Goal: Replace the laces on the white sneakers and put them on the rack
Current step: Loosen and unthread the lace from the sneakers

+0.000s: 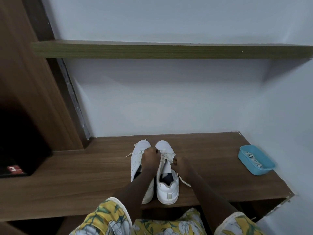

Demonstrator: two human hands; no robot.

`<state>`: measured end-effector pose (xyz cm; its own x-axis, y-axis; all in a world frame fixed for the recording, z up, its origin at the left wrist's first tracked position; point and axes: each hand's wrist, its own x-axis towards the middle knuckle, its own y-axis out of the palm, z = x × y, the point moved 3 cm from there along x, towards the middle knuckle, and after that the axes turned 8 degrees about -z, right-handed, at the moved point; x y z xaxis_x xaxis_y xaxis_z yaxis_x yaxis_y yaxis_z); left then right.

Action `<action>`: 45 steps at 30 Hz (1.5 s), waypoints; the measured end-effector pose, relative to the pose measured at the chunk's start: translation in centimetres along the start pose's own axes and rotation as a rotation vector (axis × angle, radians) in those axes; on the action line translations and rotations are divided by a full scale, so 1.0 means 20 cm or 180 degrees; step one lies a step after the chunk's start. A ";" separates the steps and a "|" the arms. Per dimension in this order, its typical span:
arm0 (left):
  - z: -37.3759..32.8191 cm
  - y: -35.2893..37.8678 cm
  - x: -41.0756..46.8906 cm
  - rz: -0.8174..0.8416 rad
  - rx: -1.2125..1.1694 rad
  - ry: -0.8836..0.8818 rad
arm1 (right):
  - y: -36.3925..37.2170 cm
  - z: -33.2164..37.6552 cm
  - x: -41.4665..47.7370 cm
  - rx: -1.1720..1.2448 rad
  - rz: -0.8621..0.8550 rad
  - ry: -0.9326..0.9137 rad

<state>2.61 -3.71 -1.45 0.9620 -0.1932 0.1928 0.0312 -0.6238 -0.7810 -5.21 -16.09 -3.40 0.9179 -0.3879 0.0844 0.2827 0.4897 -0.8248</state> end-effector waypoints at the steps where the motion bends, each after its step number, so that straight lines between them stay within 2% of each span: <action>1: 0.01 -0.02 0.02 -0.0095 -0.0037 -0.0149 | 0.00 0.00 0.00 0.0032 0.0006 0.0022; 3: 0.05 -0.04 0.04 -0.0124 0.0019 -0.0356 | 0.00 0.00 0.00 0.0063 0.0015 0.0061; 5: 0.06 -0.03 0.04 -0.0013 0.0292 -0.0236 | 0.01 0.00 0.00 -0.0007 0.0035 0.0067; 8: 0.02 0.01 0.02 0.0166 0.0319 0.0431 | 0.01 0.00 0.00 -0.0084 0.0006 0.0060; 12: -0.09 0.07 -0.04 0.0387 0.1302 0.1584 | 0.01 0.00 0.00 -0.0243 0.0148 -0.0069; 15: -0.12 0.11 -0.07 0.0516 0.1798 0.1925 | 0.02 0.00 0.01 -0.0197 0.0218 -0.0010; 19: -0.13 0.10 -0.07 0.0521 0.1820 0.1794 | 0.03 0.00 0.01 -0.0514 0.0314 -0.0040; 23: -0.12 0.07 -0.06 0.0476 0.1415 0.1450 | 0.04 -0.01 0.00 -0.0597 0.0293 -0.0170; 31: 0.02 -0.08 0.06 0.0119 0.0190 0.0003 | 0.05 -0.01 0.00 -0.0888 0.0467 -0.0204; 35: 0.07 -0.11 0.07 0.0007 0.0146 -0.0580 | 0.04 0.00 -0.01 -0.0857 0.0480 -0.0184; 36: 0.08 -0.11 0.06 0.0039 0.0346 -0.0631 | 0.03 0.01 -0.02 -0.0835 0.0486 -0.0158; 38: 0.08 -0.08 0.03 0.0262 0.0743 -0.0433 | 0.03 0.00 -0.02 -0.0799 0.0481 -0.0088; 40: 0.02 -0.03 0.02 0.0407 0.1268 0.0136 | 0.04 0.01 -0.02 -0.0725 0.0449 -0.0036; 45: -0.14 0.05 -0.06 0.0690 0.1661 0.1141 | 0.04 -0.01 -0.04 -0.0544 0.0463 -0.0030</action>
<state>0.77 -6.26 -0.67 0.8144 -0.5689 0.1143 0.0611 -0.1117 -0.9919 -5.81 -15.50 -4.21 0.9483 -0.3152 -0.0380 0.0965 0.4001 -0.9114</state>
